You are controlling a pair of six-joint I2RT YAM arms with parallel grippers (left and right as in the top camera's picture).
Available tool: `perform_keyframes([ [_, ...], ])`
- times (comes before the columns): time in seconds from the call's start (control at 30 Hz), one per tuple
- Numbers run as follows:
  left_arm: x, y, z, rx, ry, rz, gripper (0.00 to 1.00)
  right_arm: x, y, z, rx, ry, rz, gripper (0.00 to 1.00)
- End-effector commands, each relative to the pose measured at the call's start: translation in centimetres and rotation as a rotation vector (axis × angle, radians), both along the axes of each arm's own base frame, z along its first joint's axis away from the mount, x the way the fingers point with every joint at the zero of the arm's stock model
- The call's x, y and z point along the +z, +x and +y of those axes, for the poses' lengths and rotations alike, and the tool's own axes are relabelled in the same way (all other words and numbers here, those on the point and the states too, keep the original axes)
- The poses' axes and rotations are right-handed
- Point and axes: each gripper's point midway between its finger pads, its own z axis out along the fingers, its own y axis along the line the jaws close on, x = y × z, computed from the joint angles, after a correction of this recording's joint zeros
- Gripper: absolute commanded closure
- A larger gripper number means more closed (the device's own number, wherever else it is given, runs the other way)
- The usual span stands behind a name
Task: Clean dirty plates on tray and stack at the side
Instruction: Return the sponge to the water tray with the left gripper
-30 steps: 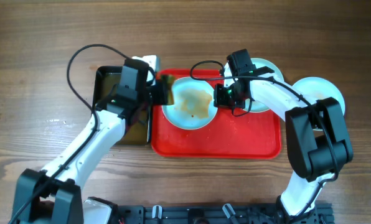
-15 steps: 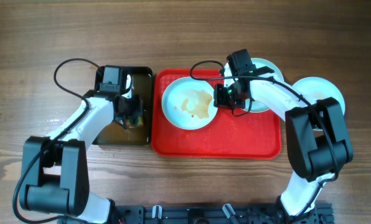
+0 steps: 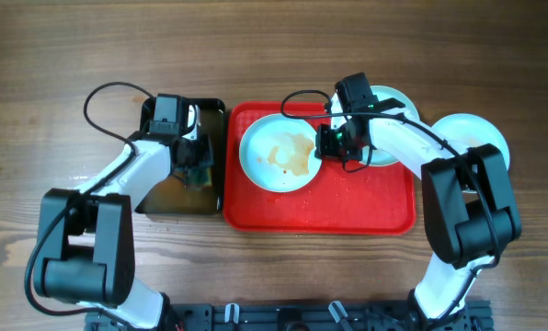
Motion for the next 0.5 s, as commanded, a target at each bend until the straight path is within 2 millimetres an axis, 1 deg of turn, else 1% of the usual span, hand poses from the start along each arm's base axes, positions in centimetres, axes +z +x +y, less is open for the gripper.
perform_keyframes([
  [0.0, -1.2, -0.6, -0.3, -0.01, -0.016, 0.038, 0.96, -1.0, -0.3, -0.4, 0.0, -0.027, 0.015, 0.88],
  [0.03, -0.7, 0.0, -0.3, -0.01, -0.019, 0.013, 0.96, -1.0, -0.3, -0.4, 0.0, -0.027, 0.015, 0.88],
  [0.1, 1.6, 1.9, -0.6, -0.01, -0.029, -0.073, 0.94, -1.0, -0.3, -0.4, 0.0, -0.027, 0.016, 0.88],
  [0.13, 2.2, 2.3, -0.6, -0.011, -0.032, -0.092, 0.83, -1.0, -0.3, -0.4, 0.0, -0.027, 0.016, 0.88],
  [0.17, 2.3, 2.3, -0.6, -0.01, -0.032, -0.093, 0.7, -1.0, -0.3, -0.4, 0.0, -0.027, 0.016, 0.88],
  [0.2, 1.8, 1.4, -0.5, -0.01, -0.027, -0.048, 0.57, -1.0, -0.4, -0.4, 0.0, -0.027, 0.018, 0.88],
  [0.23, 1.4, 0.4, -0.4, -0.01, -0.021, -0.003, 0.55, -1.0, -0.4, -0.4, 0.001, -0.027, 0.019, 0.88],
  [0.27, 0.7, -1.4, -0.1, -0.009, -0.011, 0.074, 0.51, -1.0, -0.4, -0.5, 0.0, -0.028, 0.02, 0.88],
  [0.33, 0.3, -2.9, 0.0, -0.009, -0.004, 0.135, 0.5, -1.0, -0.4, -0.5, 0.0, -0.028, 0.02, 0.88],
  [0.4, 0.3, -3.2, 0.1, -0.009, -0.001, 0.152, 0.49, -1.0, -0.4, -0.5, 0.0, -0.028, 0.021, 0.88],
  [0.43, 0.2, -3.5, 0.1, -0.009, 0.0, 0.16, 0.51, -1.0, -0.6, -0.5, 0.0, -0.03, 0.027, 0.88],
  [0.47, 0.2, -3.5, 0.1, -0.009, 0.0, 0.16, 0.63, -1.0, -0.7, -0.5, 0.001, -0.031, 0.03, 0.88],
])
